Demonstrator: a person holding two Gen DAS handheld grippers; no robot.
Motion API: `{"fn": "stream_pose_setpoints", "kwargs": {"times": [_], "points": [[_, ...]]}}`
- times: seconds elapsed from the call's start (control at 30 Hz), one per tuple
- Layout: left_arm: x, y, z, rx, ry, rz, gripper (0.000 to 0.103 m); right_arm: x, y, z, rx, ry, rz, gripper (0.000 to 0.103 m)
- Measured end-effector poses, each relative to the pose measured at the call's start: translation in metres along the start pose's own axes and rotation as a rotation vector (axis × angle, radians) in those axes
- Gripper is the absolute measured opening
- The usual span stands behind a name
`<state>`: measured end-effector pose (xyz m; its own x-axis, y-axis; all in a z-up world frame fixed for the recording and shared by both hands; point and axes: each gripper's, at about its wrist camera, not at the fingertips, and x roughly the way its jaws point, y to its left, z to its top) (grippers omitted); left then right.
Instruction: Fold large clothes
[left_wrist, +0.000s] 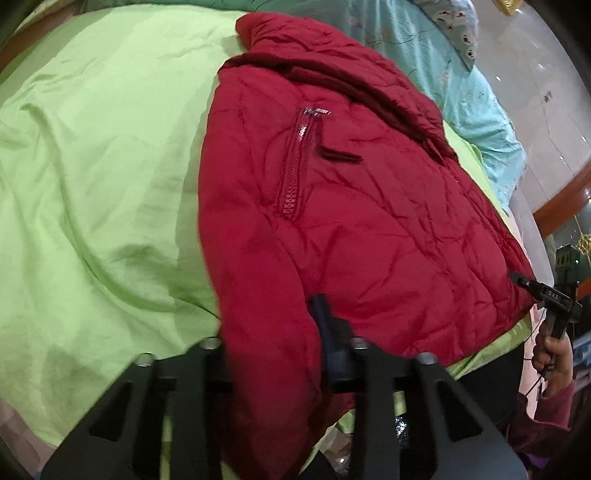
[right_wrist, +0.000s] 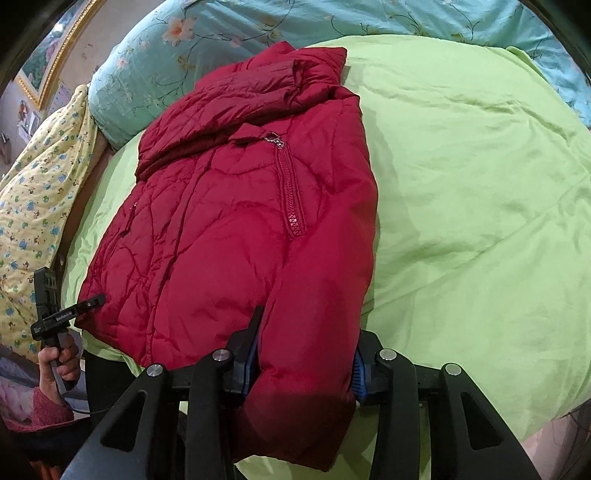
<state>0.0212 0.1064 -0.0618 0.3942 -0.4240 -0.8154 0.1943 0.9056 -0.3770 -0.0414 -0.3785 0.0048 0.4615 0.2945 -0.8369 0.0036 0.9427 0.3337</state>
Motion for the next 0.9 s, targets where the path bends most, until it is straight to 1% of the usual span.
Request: {"fn": "stream_pose_setpoints", "kwargs": {"times": [0.07, 0.17, 0.23, 0.3, 0.43, 0.53, 0.67, 0.73, 0.83, 0.9], "points": [[-0.005, -0.001, 0.0, 0.005, -0.013, -0.011, 0.02, -0.003, 0.001, -0.001, -0.005, -0.008, 0.014, 0.03], [-0.014, -0.004, 0.0, 0.014, -0.031, -0.016, 0.017, -0.01, 0.006, -0.002, -0.026, -0.025, 0.037, 0.027], [-0.021, -0.006, -0.001, 0.014, -0.043, -0.027, 0.017, -0.014, 0.009, -0.002, -0.037, -0.032, 0.052, 0.027], [-0.026, -0.007, 0.001, 0.009, -0.053, -0.044, 0.016, -0.018, 0.008, -0.001, -0.034, -0.042, 0.084, 0.026], [-0.047, -0.009, 0.003, 0.01, -0.098, -0.091, 0.016, -0.027, 0.004, 0.0, -0.02, -0.066, 0.158, 0.025], [-0.061, -0.008, 0.013, 0.003, -0.137, -0.125, 0.016, -0.035, -0.001, 0.002, -0.005, -0.092, 0.221, 0.025], [-0.086, -0.003, 0.032, -0.04, -0.228, -0.183, 0.016, -0.048, -0.009, 0.012, 0.028, -0.156, 0.313, 0.024], [-0.093, -0.003, 0.043, -0.052, -0.263, -0.198, 0.016, -0.053, -0.012, 0.02, 0.044, -0.191, 0.348, 0.024], [-0.101, -0.005, 0.064, -0.063, -0.322, -0.225, 0.016, -0.059, -0.014, 0.034, 0.051, -0.238, 0.376, 0.024], [-0.103, -0.008, 0.073, -0.063, -0.344, -0.229, 0.016, -0.063, -0.013, 0.044, 0.056, -0.272, 0.389, 0.024]]}}
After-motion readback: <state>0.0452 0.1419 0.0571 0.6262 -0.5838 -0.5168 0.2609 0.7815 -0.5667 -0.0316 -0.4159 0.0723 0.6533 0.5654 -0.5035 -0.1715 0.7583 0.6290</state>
